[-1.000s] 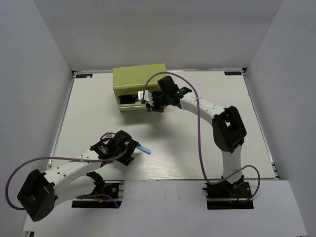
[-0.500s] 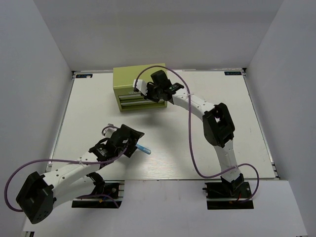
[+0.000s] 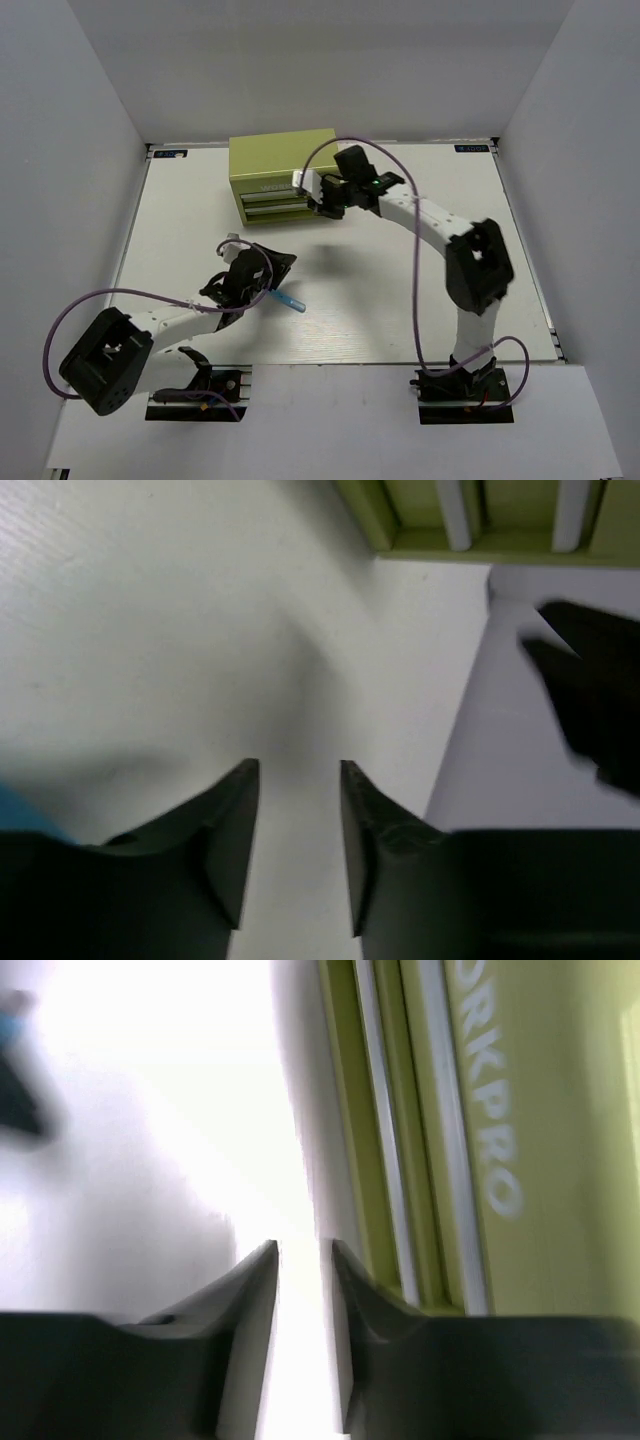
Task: Sort the stationery into containers
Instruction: Open the drawer in the storage box.
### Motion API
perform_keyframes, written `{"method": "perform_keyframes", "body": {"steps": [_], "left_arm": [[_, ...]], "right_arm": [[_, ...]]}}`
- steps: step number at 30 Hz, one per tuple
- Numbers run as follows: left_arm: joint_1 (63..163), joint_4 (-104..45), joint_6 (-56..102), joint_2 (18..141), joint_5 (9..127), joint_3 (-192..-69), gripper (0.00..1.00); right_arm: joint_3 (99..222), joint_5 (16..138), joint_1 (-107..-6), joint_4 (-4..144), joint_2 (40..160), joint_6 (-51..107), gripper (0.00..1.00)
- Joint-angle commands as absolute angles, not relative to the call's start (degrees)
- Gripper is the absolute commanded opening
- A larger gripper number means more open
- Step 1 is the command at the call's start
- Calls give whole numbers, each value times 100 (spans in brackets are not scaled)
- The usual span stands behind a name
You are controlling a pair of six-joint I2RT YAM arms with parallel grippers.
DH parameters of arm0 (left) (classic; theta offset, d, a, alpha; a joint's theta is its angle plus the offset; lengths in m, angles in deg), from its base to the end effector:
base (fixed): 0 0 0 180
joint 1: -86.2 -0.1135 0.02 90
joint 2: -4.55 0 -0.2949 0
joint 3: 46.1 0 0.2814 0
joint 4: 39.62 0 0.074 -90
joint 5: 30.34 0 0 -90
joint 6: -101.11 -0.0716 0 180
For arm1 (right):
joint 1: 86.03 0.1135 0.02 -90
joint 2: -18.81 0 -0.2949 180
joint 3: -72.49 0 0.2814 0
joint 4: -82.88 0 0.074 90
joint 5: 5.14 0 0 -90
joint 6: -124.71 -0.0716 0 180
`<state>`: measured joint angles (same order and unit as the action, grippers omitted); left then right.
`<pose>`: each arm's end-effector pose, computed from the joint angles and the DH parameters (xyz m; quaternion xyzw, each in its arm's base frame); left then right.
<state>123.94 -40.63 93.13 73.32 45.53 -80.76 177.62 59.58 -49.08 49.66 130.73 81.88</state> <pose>0.2213 -0.1492 0.1523 -0.3831 0.7861 -0.3547 0.3308 0.3938 0.3345 0.2646 -0.6611 0.5947 0.1608 0.4283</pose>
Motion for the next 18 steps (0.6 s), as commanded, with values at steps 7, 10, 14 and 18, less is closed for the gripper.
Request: {"method": "perform_keyframes", "body": {"steps": [7,10,14,18], "left_arm": [[11864,-7324,9144,9014,4912,-8275,58],[11714,-7967,9144,9568,4912,-8477,70],[11573,-8276,9144,9990,4789,-8759,79],[11389,-8277,9144,10176,4675,-9005,80]], "right_arm": [[17014,5365,-5201,6125,11346,8506,68],[17251,5585,-5210,6186,11557,8568,71],[17849,5726,-5280,6011,12293,8490,72],[18647,5822,-5315,5992,12753,8314,75]]}}
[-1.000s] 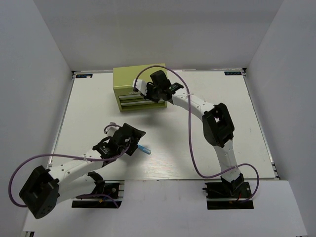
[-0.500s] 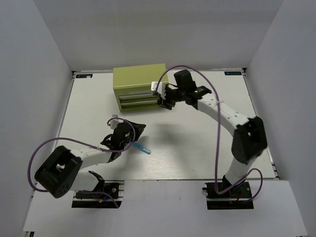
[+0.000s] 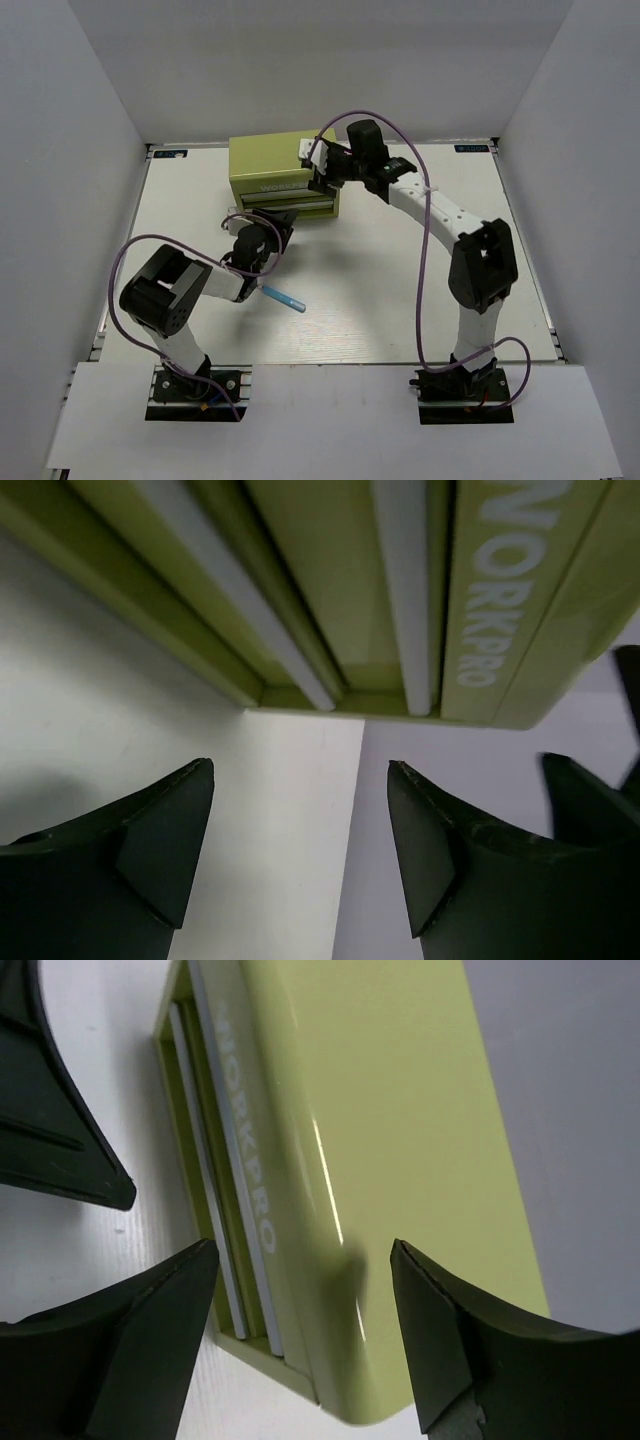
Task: Sort the stationery into containers
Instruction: Open the drawer in the storage box.
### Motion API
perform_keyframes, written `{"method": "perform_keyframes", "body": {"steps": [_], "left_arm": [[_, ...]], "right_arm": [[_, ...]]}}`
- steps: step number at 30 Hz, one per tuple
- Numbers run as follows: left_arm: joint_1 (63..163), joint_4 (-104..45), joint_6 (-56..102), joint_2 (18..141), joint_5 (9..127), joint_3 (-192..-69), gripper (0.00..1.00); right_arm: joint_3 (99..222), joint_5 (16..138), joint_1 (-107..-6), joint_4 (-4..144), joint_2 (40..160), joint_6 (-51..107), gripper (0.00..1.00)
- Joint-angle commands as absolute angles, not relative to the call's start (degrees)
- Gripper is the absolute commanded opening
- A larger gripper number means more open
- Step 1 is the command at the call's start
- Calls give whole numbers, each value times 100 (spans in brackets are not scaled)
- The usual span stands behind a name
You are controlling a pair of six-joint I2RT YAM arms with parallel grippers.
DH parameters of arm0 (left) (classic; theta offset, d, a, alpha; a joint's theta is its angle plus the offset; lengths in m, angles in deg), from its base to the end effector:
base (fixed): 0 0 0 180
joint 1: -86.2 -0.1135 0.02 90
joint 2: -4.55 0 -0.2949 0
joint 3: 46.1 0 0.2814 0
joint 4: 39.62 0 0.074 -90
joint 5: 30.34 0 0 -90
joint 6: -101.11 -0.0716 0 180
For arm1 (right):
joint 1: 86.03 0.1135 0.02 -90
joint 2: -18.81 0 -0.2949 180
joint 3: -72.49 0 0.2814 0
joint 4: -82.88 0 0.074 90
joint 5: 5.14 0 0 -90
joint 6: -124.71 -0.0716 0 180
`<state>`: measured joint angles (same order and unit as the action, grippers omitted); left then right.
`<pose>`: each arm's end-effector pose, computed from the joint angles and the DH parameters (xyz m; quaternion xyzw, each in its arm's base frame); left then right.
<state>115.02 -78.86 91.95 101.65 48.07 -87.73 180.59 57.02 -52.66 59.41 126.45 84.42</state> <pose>0.3174 -0.1582 0.1340 -0.4034 0.6886 -0.4416 0.4100 0.4135 0.3124 0.3431 -0.6361 0.5178 0.1225 0.5587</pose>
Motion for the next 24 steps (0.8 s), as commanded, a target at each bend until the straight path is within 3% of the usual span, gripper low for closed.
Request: {"method": "perform_keyframes", "body": {"steps": [1,10,24], "left_arm": [[11389,-8355,9144,10254,4674,-9005,80],[11204,-8084,9319,10501,4622,-9233,72],[11151,-8163,9496,11143,4209,-9665,64]], "right_arm": [[18702,5866,-5324,6010,12849,8287,76],[19352,6025,-5307,5817,13473,8410,76],[19651,6121,-5307,5439,13729,8445,66]]}}
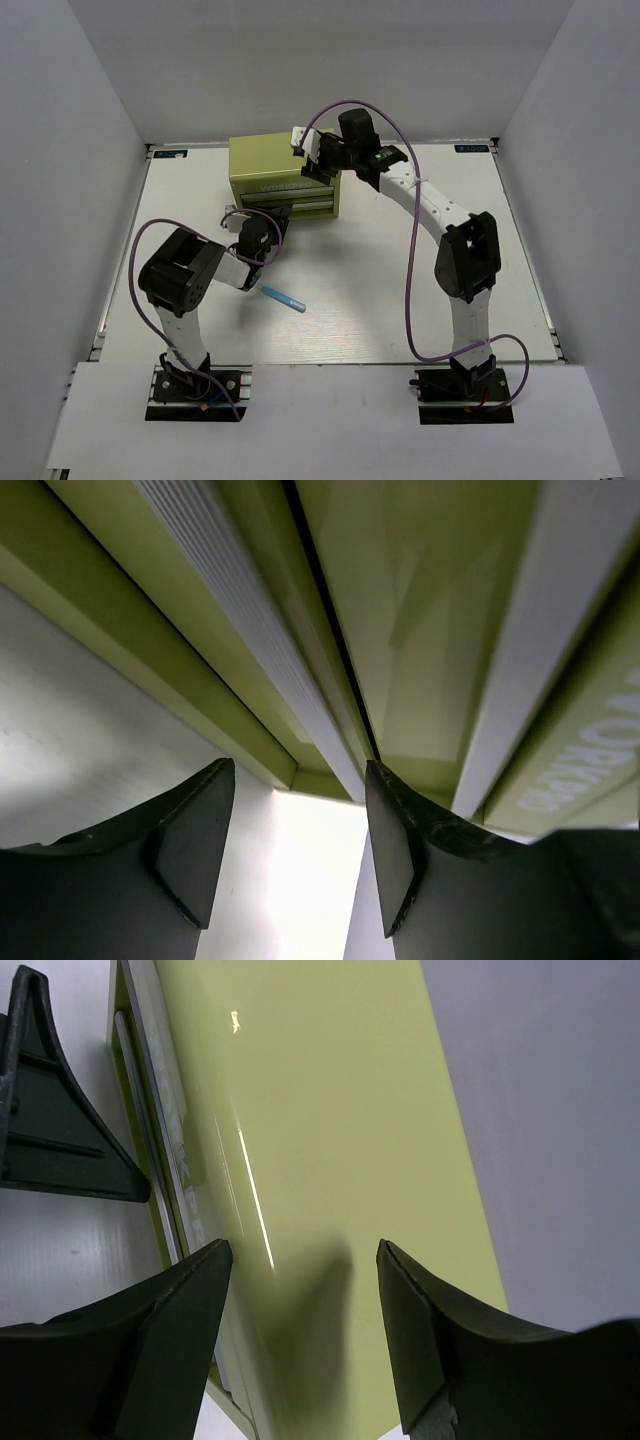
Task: Sort the stationery into containers
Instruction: Open the drawer in the storage box.
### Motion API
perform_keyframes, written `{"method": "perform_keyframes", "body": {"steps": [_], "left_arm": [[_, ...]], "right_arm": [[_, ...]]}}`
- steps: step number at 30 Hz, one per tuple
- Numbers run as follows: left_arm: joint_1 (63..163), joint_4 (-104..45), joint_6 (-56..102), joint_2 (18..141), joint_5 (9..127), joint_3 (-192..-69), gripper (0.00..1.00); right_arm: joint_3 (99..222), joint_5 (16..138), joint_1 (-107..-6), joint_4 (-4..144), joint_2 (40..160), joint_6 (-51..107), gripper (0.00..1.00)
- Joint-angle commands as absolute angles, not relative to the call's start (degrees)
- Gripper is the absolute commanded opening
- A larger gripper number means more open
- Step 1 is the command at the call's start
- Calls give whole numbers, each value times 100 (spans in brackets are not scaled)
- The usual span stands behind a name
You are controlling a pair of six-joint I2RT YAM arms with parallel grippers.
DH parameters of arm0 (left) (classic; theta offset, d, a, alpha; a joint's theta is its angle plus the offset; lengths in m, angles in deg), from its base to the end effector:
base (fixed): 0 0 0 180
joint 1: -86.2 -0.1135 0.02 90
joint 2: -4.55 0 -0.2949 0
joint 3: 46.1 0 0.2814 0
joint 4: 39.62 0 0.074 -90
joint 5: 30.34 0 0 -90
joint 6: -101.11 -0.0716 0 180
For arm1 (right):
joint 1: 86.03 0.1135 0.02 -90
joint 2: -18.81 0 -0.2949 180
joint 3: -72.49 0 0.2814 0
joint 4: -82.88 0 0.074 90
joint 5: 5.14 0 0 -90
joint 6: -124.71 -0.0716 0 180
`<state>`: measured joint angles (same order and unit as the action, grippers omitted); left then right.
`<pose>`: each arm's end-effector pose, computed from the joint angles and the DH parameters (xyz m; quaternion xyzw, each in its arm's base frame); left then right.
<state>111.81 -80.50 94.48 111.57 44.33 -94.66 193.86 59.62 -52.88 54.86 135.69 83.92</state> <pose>0.3598 -0.1515 0.1124 -0.4552 0.6621 -0.4141 0.4277 0.4531 0.3324 0.3432 -0.6275 0.5355 0.1062 0.5551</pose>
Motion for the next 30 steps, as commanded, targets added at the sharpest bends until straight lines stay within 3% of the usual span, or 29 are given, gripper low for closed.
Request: {"method": "perform_keyframes", "body": {"steps": [1,13,21,30], "left_arm": [[11151,-8215,9556,11195,4209,-9717,64],[11151,-8295,9715,11493,3927,-9823,63],[11151,-8725,9821,11959,3804,-9999,49],[11151,-9068,9943,12197,3699,-10051,48]], "right_arm": [[19669,6130,-5307,5430,13737,8445,66],[19643,6156,-5307,5360,13746,8445,66],[19616,6192,-5324,5254,13729,8445,64],[19590,6235,-5315,5184,13694,8463,64]]}}
